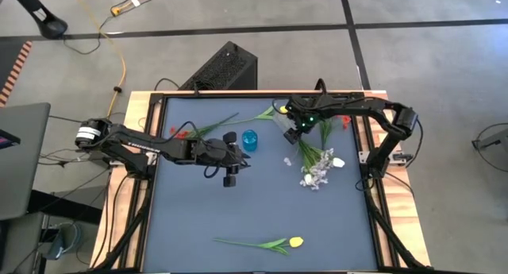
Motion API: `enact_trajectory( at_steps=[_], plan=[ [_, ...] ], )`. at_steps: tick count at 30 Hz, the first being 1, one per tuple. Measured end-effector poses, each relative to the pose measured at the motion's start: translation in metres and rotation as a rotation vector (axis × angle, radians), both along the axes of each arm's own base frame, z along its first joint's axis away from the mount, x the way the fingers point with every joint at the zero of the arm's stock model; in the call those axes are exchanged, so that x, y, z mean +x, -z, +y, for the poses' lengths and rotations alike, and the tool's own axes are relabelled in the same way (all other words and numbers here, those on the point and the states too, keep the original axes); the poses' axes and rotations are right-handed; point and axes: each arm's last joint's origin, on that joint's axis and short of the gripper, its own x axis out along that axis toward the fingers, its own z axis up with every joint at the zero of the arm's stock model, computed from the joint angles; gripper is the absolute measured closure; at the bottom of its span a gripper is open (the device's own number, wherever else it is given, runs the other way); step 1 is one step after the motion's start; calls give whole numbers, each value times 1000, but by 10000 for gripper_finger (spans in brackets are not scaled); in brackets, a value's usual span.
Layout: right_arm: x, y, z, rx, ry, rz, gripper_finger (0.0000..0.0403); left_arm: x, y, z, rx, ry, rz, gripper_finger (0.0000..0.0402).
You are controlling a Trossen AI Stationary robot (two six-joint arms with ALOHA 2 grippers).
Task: Sort flowers into vase by color
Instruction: Put the white tulip into the transparent vase
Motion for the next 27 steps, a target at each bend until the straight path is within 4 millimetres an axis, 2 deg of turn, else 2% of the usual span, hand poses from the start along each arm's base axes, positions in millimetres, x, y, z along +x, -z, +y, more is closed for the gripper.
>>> enact_trajectory(
  at_steps=[10,16,20,25,27],
  plan=[
    [7,16,-5,4,-1,7,111,0,1,0,-15,-9,7,276],
    [6,17,-7,7,9,9,118,0,1,0,-14,-10,8,276],
    [6,17,-6,15,21,13,145,-1,1,0,-14,-10,10,276],
    [6,17,-5,53,18,-4,213,-1,1,0,-13,-9,10,276],
    [5,17,-4,83,18,-7,225,-1,1,0,-14,-10,13,276]
  ],
)
